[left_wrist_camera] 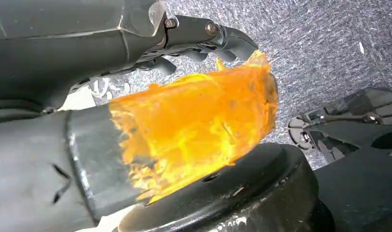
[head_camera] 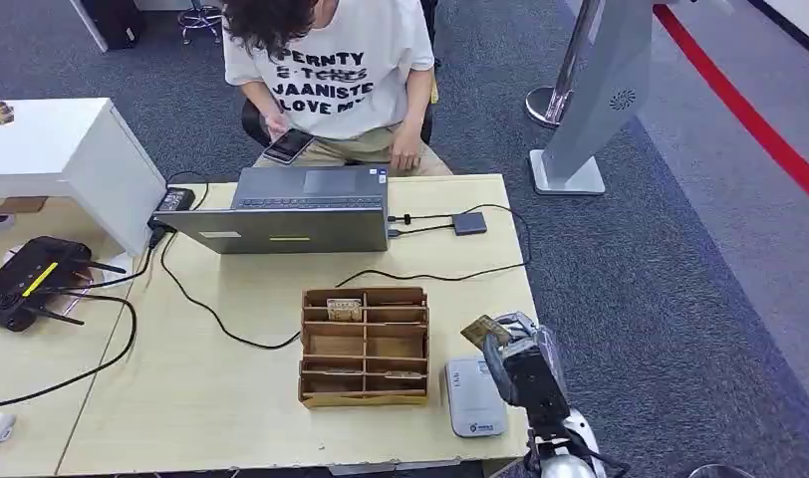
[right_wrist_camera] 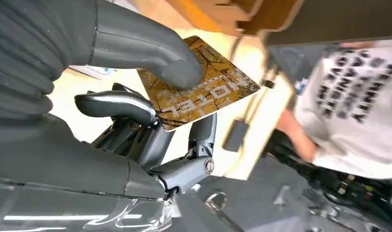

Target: Pass the card to the sensor for recognition and then transmit it.

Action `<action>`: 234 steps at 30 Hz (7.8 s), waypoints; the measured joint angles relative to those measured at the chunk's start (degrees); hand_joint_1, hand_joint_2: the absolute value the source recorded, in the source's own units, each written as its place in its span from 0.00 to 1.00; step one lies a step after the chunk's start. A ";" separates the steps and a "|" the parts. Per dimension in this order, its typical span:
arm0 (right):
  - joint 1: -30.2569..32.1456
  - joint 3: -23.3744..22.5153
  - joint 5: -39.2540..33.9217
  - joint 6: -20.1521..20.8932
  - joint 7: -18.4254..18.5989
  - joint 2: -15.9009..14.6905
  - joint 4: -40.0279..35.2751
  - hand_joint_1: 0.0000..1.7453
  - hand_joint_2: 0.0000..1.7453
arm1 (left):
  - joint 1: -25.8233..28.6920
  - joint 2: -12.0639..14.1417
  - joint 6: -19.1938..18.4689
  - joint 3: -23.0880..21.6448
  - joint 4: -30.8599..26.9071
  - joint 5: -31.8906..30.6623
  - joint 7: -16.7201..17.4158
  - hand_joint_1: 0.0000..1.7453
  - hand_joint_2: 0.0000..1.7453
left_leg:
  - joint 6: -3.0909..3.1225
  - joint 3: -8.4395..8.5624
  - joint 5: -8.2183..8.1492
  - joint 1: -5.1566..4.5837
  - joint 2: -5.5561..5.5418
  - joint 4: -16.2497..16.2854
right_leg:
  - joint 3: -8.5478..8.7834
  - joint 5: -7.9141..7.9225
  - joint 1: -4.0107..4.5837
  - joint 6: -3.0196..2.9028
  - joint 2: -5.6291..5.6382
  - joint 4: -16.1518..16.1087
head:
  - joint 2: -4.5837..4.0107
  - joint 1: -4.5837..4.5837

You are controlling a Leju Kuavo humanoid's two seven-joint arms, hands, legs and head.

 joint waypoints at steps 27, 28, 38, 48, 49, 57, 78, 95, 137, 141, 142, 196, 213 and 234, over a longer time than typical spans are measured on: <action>2.48 -7.15 -39.22 16.20 -6.17 -0.37 3.84 1.00 1.00 | 0.03 0.07 0.50 -0.46 0.00 1.03 0.02 0.00 0.00 | 0.00 0.00 0.00 -0.01 0.00 0.00 | -0.01 0.00 0.00 0.00 0.00 -0.01 | 0.00 -0.02; 2.77 -7.30 -41.16 17.86 -6.52 -0.59 3.58 1.00 1.00 | 0.03 0.07 0.52 -0.46 0.00 1.07 0.00 0.00 0.00 | 0.00 0.00 0.00 -0.01 0.00 0.00 | -0.01 0.00 0.00 0.00 0.00 -0.01 | 0.00 0.00; 4.25 -5.81 -39.23 22.14 -8.09 -4.44 1.81 1.00 1.00 | 0.02 0.11 0.50 -0.50 0.00 1.66 -0.46 0.00 0.00 | 0.00 0.00 0.00 -0.01 0.00 0.00 | 0.00 0.00 0.00 0.00 0.00 -0.01 | 0.00 0.00; 4.52 -1.86 -35.41 19.74 -7.83 -7.87 1.77 1.00 1.00 | 0.02 0.26 0.50 -0.85 0.00 2.01 -0.46 0.00 0.00 | 0.00 0.00 0.00 0.00 0.00 0.00 | -0.01 0.00 0.00 0.00 0.00 -0.01 | 0.00 -0.02; 4.51 -1.66 -35.39 19.71 -7.83 -8.00 1.77 1.00 1.00 | 0.01 0.26 0.50 -0.85 0.00 2.01 -0.46 0.00 0.00 | 0.00 0.01 0.00 0.00 0.00 0.00 | -0.01 0.00 0.00 0.00 0.00 -0.01 | 0.00 -0.02; 4.42 -0.24 -34.08 17.94 -7.15 -8.92 2.44 1.00 1.00 | 0.02 0.28 0.50 -0.87 0.00 2.16 -0.46 0.00 0.00 | 0.00 0.00 0.00 -0.01 0.00 0.00 | 0.00 0.00 -0.01 0.00 0.00 -0.01 | 0.00 -0.02; 1.08 2.82 -30.93 15.21 -4.68 -9.12 9.59 1.00 1.00 | -0.02 0.28 0.15 -2.08 0.00 1.79 -0.28 0.00 0.00 | 0.00 0.01 0.00 -0.01 0.00 0.00 | 0.01 0.00 0.00 0.00 0.00 -0.01 | 0.00 0.00; -0.27 2.91 -30.51 14.84 -4.66 -8.46 13.02 1.00 1.00 | -0.03 0.28 0.02 -2.38 0.00 1.29 -0.02 0.00 0.00 | 0.00 0.08 0.00 0.00 0.01 0.00 | 0.08 0.01 0.00 0.01 0.00 -0.02 | 0.00 0.00; -1.58 2.91 -29.94 14.27 -4.09 -7.76 15.45 1.00 1.00 | -0.03 0.33 -0.31 -2.43 0.00 0.63 0.02 0.00 0.00 | 0.01 0.35 0.01 0.00 0.02 0.00 | 0.34 0.06 0.00 0.05 0.01 -0.07 | 0.00 -0.02; -1.60 2.91 -29.94 14.27 -4.09 -7.74 15.51 1.00 1.00 | -0.03 0.33 -0.31 -2.43 0.00 0.63 0.02 0.00 0.00 | 0.01 0.36 0.01 0.00 0.02 0.00 | 0.36 0.06 0.00 0.05 0.02 -0.07 | 0.00 0.00; -1.60 2.91 -29.94 14.27 -4.09 -7.74 15.51 1.00 1.00 | -0.03 0.33 -0.31 -2.43 0.00 0.63 0.02 0.00 0.00 | 0.01 0.37 0.01 0.00 0.02 0.00 | 0.36 0.06 0.00 0.05 0.02 -0.08 | 0.00 0.00; -1.59 2.86 -29.90 14.25 -4.09 -7.67 15.56 1.00 1.00 | -0.03 0.35 -0.35 -2.43 0.00 0.61 0.02 0.00 0.00 | 0.01 0.42 0.01 0.00 0.02 0.00 | 0.42 0.06 0.00 0.05 0.02 -0.09 | 0.00 0.00; -1.57 2.75 -29.92 14.23 -4.07 -7.52 15.58 1.00 1.00 | -0.03 0.37 -0.35 -2.43 0.00 0.42 0.00 0.00 0.00 | 0.01 0.43 0.01 0.00 0.02 0.00 | 0.42 0.06 0.00 0.05 0.02 -0.09 | 0.00 0.00; -1.50 2.67 -30.42 14.27 -4.07 -7.43 15.58 1.00 1.00 | -0.03 0.37 -0.35 -2.43 0.00 0.15 0.00 0.00 0.00 | 0.01 0.45 0.01 0.00 0.02 0.00 | 0.43 0.06 0.00 0.05 0.02 -0.09 | 0.00 0.00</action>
